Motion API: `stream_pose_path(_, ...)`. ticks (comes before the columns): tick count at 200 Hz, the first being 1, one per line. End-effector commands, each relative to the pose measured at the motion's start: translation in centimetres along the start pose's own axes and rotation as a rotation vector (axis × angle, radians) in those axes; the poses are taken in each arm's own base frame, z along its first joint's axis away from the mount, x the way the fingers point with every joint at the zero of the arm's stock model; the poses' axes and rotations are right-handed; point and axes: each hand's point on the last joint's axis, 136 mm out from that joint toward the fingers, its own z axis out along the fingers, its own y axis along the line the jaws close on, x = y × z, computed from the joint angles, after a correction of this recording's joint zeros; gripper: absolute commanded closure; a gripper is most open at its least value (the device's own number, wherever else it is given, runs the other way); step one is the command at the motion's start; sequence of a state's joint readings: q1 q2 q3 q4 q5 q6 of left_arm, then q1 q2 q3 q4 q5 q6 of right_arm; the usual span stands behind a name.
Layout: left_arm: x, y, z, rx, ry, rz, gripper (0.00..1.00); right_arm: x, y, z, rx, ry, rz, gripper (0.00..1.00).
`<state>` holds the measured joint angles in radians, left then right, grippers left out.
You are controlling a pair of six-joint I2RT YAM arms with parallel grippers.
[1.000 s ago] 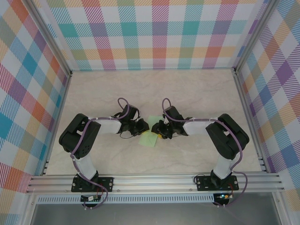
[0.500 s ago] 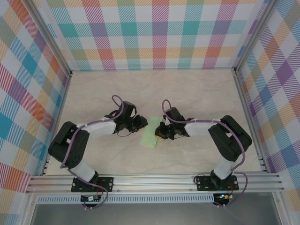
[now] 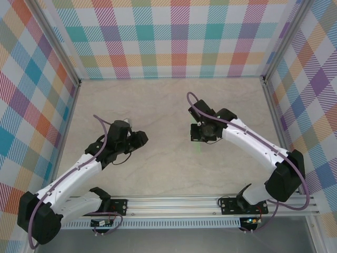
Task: Fold a paper plane with a square sheet of paper (pick it up from the middle)
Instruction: Turn over the paper at the center of the table.
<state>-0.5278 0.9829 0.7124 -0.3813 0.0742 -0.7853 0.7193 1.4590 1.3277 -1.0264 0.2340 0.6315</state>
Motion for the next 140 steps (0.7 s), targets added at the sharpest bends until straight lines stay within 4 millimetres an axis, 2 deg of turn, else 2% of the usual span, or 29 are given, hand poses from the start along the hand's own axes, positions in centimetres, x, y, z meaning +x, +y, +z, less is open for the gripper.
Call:
stream_pose_path(1, 0.4, 2.9, -0.7, -0.097, -0.026, -0.016, 0.61, 2.1, -7.9, -1.7, 0.476, 0.094, -0.108, 0.94)
stream_pose_path(21, 0.1, 3.6, -1.4, -0.118, -0.058, -0.03, 0.6, 2.2, -6.8, -0.1, 0.51, 0.132, -0.128, 0.94)
stream_pose_path(45, 0.0, 4.2, -2.3, -0.129, -0.092, -0.037, 0.57, 2.5, -3.8, 2.6, 0.523, 0.171, -0.162, 0.92)
stream_pose_path(74, 0.2, 4.8, -3.0, -0.14, -0.101, -0.038, 0.55, 4.1, 0.9, 7.1, 0.501, 0.28, -0.198, 0.86)
stream_pose_path(102, 0.7, 4.9, -3.1, -0.132, -0.084, -0.037, 0.54, 5.5, 7.0, 11.0, 0.312, 0.355, -0.177, 0.81)
stream_pose_path(123, 1.1, 4.6, -2.9, -0.12, -0.058, -0.026, 0.52, 5.5, 11.1, 11.4, 0.126, 0.369, -0.15, 0.76)
stream_pose_path(140, 1.3, 4.4, -2.8, -0.106, -0.043, -0.02, 0.51, 4.6, 13.3, 9.7, -0.017, 0.324, -0.139, 0.65)
